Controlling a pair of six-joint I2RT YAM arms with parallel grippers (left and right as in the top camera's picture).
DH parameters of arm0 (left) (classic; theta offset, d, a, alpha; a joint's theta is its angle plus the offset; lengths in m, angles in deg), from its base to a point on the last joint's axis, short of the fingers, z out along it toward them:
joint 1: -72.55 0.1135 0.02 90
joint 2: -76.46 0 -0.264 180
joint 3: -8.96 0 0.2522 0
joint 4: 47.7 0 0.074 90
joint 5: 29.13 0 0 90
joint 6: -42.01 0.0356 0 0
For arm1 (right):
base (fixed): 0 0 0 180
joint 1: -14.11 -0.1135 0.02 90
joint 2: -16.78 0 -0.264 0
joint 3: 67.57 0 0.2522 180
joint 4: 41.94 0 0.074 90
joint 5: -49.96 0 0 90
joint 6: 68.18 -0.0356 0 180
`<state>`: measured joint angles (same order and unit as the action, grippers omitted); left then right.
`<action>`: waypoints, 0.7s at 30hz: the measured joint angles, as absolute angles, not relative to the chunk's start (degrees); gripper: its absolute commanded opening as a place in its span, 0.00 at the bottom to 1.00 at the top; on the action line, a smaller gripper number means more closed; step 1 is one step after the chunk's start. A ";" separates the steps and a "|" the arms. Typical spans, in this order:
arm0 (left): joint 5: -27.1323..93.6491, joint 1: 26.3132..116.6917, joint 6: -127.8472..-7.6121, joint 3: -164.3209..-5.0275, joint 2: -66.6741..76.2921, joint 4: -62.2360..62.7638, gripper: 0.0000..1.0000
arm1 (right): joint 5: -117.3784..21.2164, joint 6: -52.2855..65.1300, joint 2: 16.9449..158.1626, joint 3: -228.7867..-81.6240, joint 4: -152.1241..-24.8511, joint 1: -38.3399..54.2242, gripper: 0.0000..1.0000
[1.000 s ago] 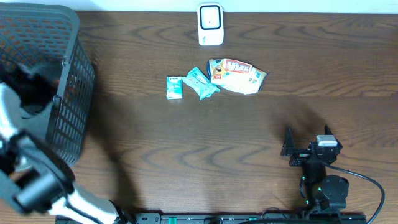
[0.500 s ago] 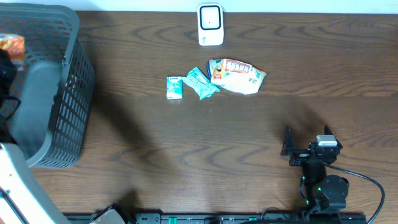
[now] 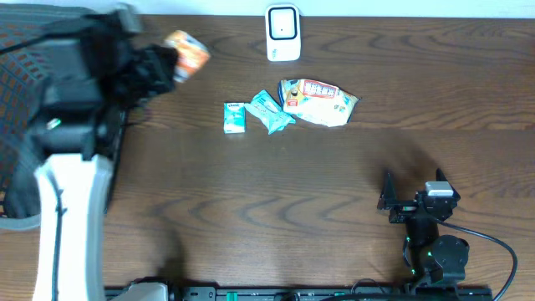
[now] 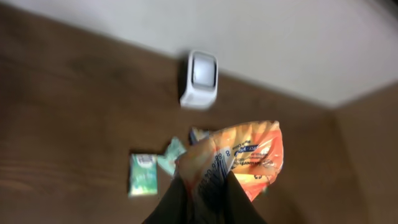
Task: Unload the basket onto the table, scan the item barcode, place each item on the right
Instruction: 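Lift the orange packet out and place it beside the Kleenex pack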
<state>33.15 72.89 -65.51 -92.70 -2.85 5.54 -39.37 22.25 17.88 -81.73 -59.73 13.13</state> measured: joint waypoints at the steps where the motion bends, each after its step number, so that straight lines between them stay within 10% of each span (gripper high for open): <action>1: 33.91 71.69 -65.03 -92.70 -4.12 5.91 0.07 | -39.37 22.25 17.88 -81.73 -59.76 13.13 0.99; 14: 45.59 60.19 -65.97 -92.70 -26.83 6.15 0.08 | -39.35 22.25 17.88 -81.73 -59.76 13.13 0.99; 21: 46.42 56.69 -68.90 -92.70 -33.56 6.77 0.52 | -39.35 22.25 17.88 -81.73 -59.76 13.13 0.99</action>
